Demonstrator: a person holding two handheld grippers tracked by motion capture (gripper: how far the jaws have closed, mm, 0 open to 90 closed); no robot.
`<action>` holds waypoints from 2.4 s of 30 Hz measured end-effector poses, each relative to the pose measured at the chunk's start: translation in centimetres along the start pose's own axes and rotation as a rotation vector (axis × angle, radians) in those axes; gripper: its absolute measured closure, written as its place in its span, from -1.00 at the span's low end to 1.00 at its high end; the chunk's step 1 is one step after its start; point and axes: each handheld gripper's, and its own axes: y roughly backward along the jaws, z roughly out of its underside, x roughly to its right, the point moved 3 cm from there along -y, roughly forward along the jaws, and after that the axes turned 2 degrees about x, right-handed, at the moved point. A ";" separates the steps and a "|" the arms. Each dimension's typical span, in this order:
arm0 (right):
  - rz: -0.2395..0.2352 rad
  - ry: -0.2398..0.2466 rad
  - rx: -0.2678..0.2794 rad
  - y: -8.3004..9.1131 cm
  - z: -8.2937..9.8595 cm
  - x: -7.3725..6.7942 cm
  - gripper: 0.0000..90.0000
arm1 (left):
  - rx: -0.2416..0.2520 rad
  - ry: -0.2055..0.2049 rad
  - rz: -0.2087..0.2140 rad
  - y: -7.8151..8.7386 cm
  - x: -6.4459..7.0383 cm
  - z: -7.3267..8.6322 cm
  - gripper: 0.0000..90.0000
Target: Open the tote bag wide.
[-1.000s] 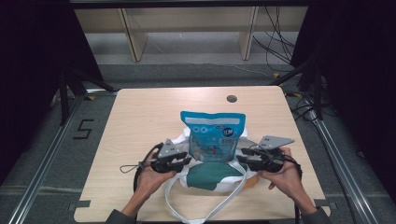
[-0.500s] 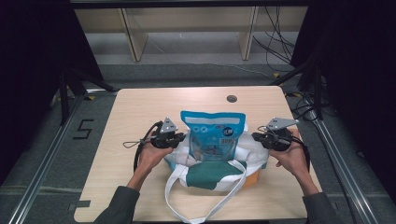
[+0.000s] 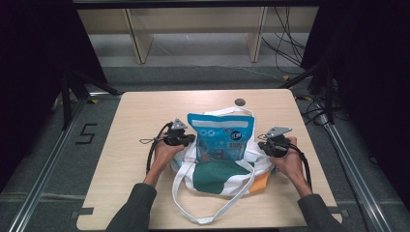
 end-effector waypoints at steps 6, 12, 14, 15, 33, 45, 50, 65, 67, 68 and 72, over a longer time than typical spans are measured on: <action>0.004 -0.012 0.000 -0.1 0.1 0.0 0.97 | 0.011 0.055 -0.040 0.8 0.5 -0.5 0.81; -0.036 -0.071 0.089 2.2 -0.8 0.9 0.60 | 0.143 0.126 0.017 3.8 1.3 -2.5 0.58; -0.046 -0.092 0.125 4.0 -1.5 0.9 0.58 | 0.141 0.127 0.004 5.1 1.7 -3.1 0.56; -0.068 -0.096 0.182 5.9 -2.1 0.7 0.57 | 0.127 0.110 0.000 6.5 2.4 -3.2 0.60; -0.308 0.029 0.102 6.5 -2.3 -8.1 0.48 | 0.093 0.079 0.216 10.6 10.2 0.3 0.56; -0.236 0.101 0.155 7.7 -2.9 -7.9 0.97 | 0.069 -0.071 0.254 11.0 16.3 0.7 0.77; -0.227 0.119 0.225 9.5 -4.0 -8.1 0.98 | -0.018 -0.031 0.208 7.3 15.7 2.7 0.85; -0.412 0.195 -0.021 6.2 1.6 -12.8 0.98 | -0.022 0.054 0.126 4.6 15.3 3.5 0.88; -0.421 0.187 -0.058 5.0 2.3 -13.0 0.98 | 0.006 0.072 0.180 5.6 15.7 3.2 0.79; -0.424 0.187 -0.070 4.8 2.5 -13.0 0.98 | 0.012 0.053 0.190 6.6 15.7 2.9 0.74; -0.437 0.178 -0.066 4.7 2.6 -12.9 0.98 | 0.149 0.048 0.167 11.1 15.1 0.3 0.69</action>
